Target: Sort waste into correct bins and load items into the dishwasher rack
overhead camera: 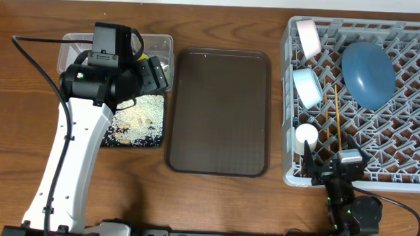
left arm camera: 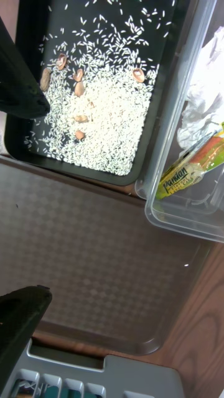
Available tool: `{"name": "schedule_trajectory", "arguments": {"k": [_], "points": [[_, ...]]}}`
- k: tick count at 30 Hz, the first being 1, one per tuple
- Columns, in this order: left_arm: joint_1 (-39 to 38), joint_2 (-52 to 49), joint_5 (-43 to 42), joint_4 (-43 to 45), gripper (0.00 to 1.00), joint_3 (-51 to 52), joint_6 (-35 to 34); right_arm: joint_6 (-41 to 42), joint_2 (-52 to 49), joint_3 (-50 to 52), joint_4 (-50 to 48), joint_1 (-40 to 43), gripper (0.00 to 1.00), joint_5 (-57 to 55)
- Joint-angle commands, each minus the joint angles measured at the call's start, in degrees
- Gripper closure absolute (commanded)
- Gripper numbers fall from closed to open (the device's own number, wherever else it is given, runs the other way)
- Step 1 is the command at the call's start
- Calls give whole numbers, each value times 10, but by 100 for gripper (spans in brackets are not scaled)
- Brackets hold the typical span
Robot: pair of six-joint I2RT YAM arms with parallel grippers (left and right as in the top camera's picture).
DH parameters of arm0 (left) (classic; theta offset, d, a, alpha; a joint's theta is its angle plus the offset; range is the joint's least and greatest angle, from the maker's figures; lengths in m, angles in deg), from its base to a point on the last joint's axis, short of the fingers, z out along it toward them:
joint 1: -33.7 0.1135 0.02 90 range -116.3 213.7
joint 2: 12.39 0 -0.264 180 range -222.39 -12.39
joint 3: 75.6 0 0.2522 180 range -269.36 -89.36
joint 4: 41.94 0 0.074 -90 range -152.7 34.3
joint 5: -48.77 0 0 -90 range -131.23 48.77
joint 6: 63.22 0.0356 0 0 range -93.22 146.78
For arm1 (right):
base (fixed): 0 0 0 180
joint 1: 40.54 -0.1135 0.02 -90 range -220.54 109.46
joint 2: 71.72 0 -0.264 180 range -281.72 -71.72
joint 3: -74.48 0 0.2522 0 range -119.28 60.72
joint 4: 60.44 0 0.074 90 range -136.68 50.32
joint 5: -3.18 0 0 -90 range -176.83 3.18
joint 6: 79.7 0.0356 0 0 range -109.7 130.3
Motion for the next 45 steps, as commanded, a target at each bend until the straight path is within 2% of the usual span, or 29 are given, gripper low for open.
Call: {"name": "schedule_trajectory", "arguments": {"k": [1,10,13,15,17,19,23,28,38,45], "points": [[2,-2,5,-2,11,2,3,-7,5,3,-1,5,1,-2],[2,-1,30,-10,11,2,8,-7,5,3,-1,5,1,-2],[-1,13,24,-1,11,7,47,-7,5,3,-1,5,1,-2],[-3,37,7,42,11,29,94,-7,5,3,-1,5,1,-2],[-3,73,-21,118,11,73,151,-7,5,3,-1,5,1,-2],[1,115,-30,198,11,131,180,-7,5,3,-1,5,1,-2],[30,215,-30,337,11,269,184,-7,5,3,-1,5,1,-2],[76,349,-29,434,11,425,184,-7,5,3,-1,5,1,-2],[92,611,-14,533,11,673,190,-7,5,3,0,5,1,-2],[88,725,-12,547,11,763,188,-7,5,3,-1,5,1,-2]]}}
